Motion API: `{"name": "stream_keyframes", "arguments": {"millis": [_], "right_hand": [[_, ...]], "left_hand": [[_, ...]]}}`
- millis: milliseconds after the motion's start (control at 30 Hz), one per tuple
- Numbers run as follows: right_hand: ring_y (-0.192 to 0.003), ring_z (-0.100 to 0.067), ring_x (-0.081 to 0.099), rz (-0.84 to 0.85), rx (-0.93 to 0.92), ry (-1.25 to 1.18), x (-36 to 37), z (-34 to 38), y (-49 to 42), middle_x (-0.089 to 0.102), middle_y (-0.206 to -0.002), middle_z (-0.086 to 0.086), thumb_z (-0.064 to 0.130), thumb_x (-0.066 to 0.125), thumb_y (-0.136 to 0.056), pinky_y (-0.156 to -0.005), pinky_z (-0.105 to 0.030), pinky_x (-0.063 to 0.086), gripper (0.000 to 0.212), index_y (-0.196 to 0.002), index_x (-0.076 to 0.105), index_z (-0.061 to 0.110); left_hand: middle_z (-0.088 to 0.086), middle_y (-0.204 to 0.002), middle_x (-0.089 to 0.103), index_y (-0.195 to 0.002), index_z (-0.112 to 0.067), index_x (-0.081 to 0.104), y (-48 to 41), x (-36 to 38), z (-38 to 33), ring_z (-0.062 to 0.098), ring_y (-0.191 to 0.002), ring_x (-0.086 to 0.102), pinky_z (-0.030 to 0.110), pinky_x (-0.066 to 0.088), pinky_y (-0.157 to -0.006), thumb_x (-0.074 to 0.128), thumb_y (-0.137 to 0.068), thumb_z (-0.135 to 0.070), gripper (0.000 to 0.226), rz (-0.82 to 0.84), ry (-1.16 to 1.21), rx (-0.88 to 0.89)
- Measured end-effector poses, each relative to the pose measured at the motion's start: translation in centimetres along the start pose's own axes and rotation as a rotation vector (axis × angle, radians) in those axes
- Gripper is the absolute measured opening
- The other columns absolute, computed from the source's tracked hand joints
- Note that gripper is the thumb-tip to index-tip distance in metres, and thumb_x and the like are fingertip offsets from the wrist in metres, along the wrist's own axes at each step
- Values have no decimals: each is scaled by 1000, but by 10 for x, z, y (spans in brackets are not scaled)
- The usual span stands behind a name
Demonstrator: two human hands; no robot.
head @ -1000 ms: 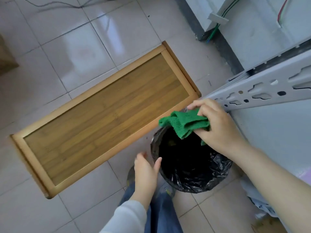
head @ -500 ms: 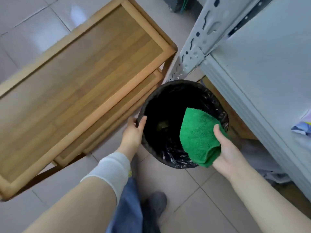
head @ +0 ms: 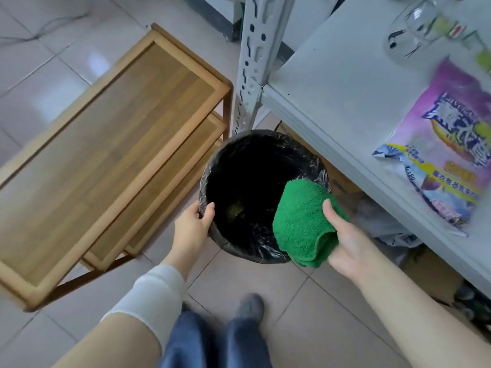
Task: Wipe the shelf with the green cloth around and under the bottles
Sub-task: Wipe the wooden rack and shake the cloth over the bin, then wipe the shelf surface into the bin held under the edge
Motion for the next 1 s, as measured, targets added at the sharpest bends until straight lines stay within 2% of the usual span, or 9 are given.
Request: {"name": "stream_keyframes", "arguments": {"millis": [67,133,233,367,467,667,733,833,1000], "right_hand": [[-76,-18,72,18,13,2,12,-5,24,76,-81,-2,28,52,-86,-62,-36,58,21,-95,65,13],[-78,-19,70,12,18,-13,27,-10,52,76,-80,-3,26,50,-89,-65,-38,54,21,-93,65,12],[-84,-22,71,22,21,-59,60,-17,108,74,-95,-8,25,49,-91,-66,-39,55,24,-102,65,10],[-78,-23,73,54,-32,-96,110,-11,214,75,-91,-10,24,46,-93,-60,-36,59,26,-100,65,8],[-72,-20,73,95,-155,-81,148,17,307,76,-83,-8,21,42,-95,-57,-34,60,26,-96,65,8],[-73,-18,73,125,-381,-38,191,91,460,76,-84,-6,21,44,-94,-61,-32,60,24,-94,65,10],[-75,-18,73,134,-453,-30,200,117,499,75,-86,-6,21,44,-94,-64,-33,60,24,-94,65,10],[-74,-18,73,172,-544,-44,204,153,546,76,-84,-6,23,43,-94,-60,-32,60,25,-96,65,9],[-74,-19,73,217,-665,-44,197,211,592,76,-84,-7,22,44,-93,-57,-32,59,26,-97,65,8]], "left_hand": [[17,-93,69,-80,-29,59,25,-24,1,34,-89,65,52,53,-82,48,-88,-44,20,5,-25,15],[27,-94,65,-90,-12,60,50,-53,-1,38,-82,64,56,53,-79,48,-83,-52,43,-8,-44,35],[30,-92,64,-95,0,56,96,-97,-22,44,-85,62,55,51,-77,47,-87,-50,51,21,-98,64],[20,-63,46,-76,0,44,174,-168,-89,34,-60,49,51,51,-68,47,-89,-46,48,44,-172,134],[12,-60,42,-65,-6,36,234,-228,-153,36,-61,51,34,34,-54,44,-92,-40,44,45,-251,210],[27,-74,61,-80,-1,57,326,-293,-281,39,-69,65,30,38,-55,41,-93,-41,45,73,-333,421],[25,-78,65,-89,1,60,349,-297,-318,32,-63,64,30,43,-54,41,-94,-41,46,102,-343,467],[20,-88,71,-84,-9,62,371,-293,-365,28,-67,67,36,53,-67,43,-93,-40,38,124,-341,512],[16,-89,71,-95,-10,67,391,-274,-441,27,-75,67,39,54,-74,45,-92,-41,38,124,-333,612]]}}
Point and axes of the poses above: each hand's wrist, its own y-axis away from the middle knuckle, its own x-axis out of the palm, z = x × y, the point moved 8 cm from there along -y, towards the middle knuckle
